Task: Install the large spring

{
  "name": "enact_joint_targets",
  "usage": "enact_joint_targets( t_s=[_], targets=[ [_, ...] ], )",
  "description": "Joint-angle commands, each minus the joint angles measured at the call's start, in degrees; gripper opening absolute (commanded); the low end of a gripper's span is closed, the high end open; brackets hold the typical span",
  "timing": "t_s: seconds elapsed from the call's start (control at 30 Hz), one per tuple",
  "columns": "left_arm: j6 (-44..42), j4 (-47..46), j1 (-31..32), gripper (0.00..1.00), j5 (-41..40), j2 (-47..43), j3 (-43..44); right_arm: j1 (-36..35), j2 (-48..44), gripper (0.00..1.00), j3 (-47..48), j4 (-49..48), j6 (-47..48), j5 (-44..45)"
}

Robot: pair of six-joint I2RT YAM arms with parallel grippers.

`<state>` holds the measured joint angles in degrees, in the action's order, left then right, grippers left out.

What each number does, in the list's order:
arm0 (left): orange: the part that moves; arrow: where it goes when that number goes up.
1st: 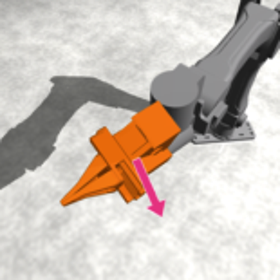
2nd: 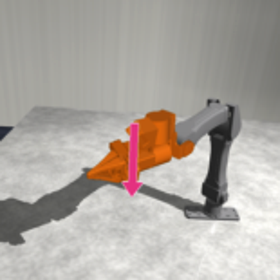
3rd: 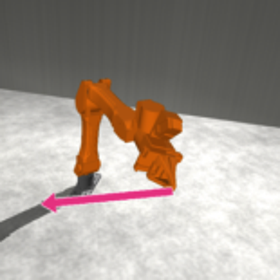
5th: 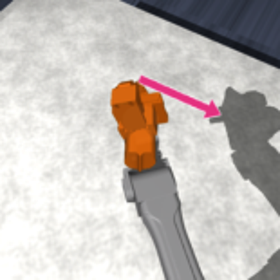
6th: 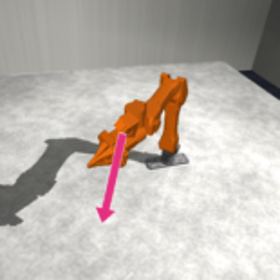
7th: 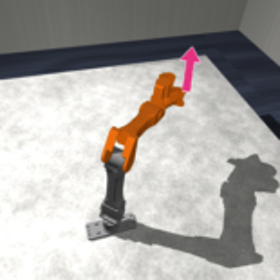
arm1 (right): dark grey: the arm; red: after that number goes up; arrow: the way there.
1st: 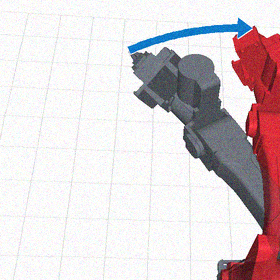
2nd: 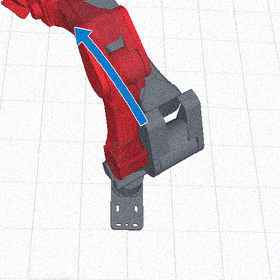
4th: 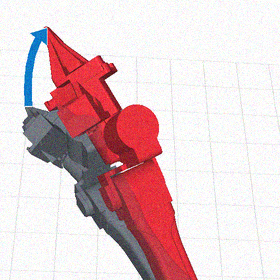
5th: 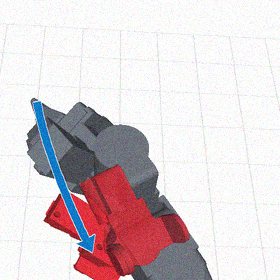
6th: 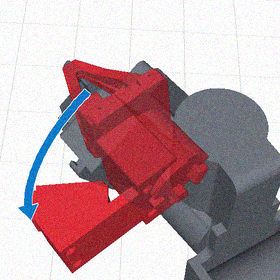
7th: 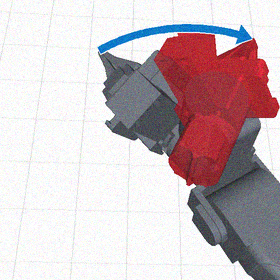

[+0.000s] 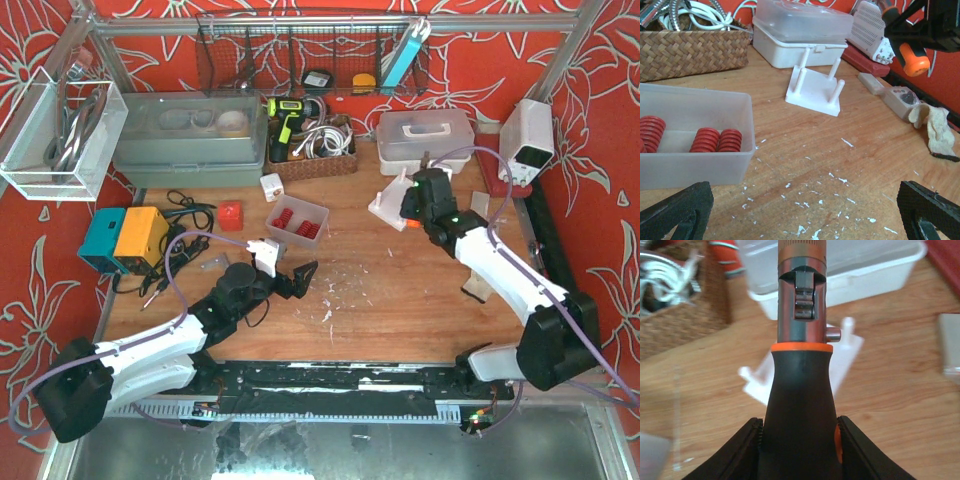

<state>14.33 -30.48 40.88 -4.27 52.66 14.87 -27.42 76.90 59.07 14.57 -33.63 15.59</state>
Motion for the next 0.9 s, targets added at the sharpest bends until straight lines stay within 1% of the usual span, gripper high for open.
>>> enact_joint_targets(
  t_s=[0.0, 0.1, 0.27, 0.43, 0.57, 0.63, 0.7, 0.87],
  targets=[
    [-0.2, -0.5, 0.3, 0.99, -0.6, -0.4, -0.2, 6.4, 1.5, 0.13, -0.8, 2.8, 8.7, 0.6],
    [-0.2, -0.6, 0.3, 0.99, -0.7, -0.2, -0.2, 9.4, 6.0, 0.13, 1.0, 5.1, 11.5, 2.6],
    [-0.2, -0.4, 0.3, 0.99, -0.6, 0.0, 0.1, 11.5, 15.8, 0.14, 5.0, 9.3, 16.0, 7.2],
    [-0.2, -0.3, 0.3, 0.99, -1.0, -0.6, -0.1, 14.1, 21.5, 0.19, 5.7, 8.3, 17.0, 5.6],
    [-0.2, -0.2, 0.2, 0.99, -1.1, -0.8, -0.1, 16.1, 24.7, 0.25, 7.1, 8.9, 17.0, 3.8],
    [-0.2, -0.1, 0.2, 0.99, -1.1, -0.9, 0.0, 16.6, 25.2, 0.33, 7.7, 9.2, 16.7, 3.9],
    [-0.3, -0.2, 0.3, 0.99, -1.0, -1.0, -0.1, 16.9, 25.6, 0.37, 8.3, 9.8, 16.5, 4.3],
    [-0.4, -0.1, 0.3, 0.99, -1.7, -1.3, -0.3, 17.6, 28.6, 0.43, 11.3, 13.2, 15.9, 4.7]
  ],
)
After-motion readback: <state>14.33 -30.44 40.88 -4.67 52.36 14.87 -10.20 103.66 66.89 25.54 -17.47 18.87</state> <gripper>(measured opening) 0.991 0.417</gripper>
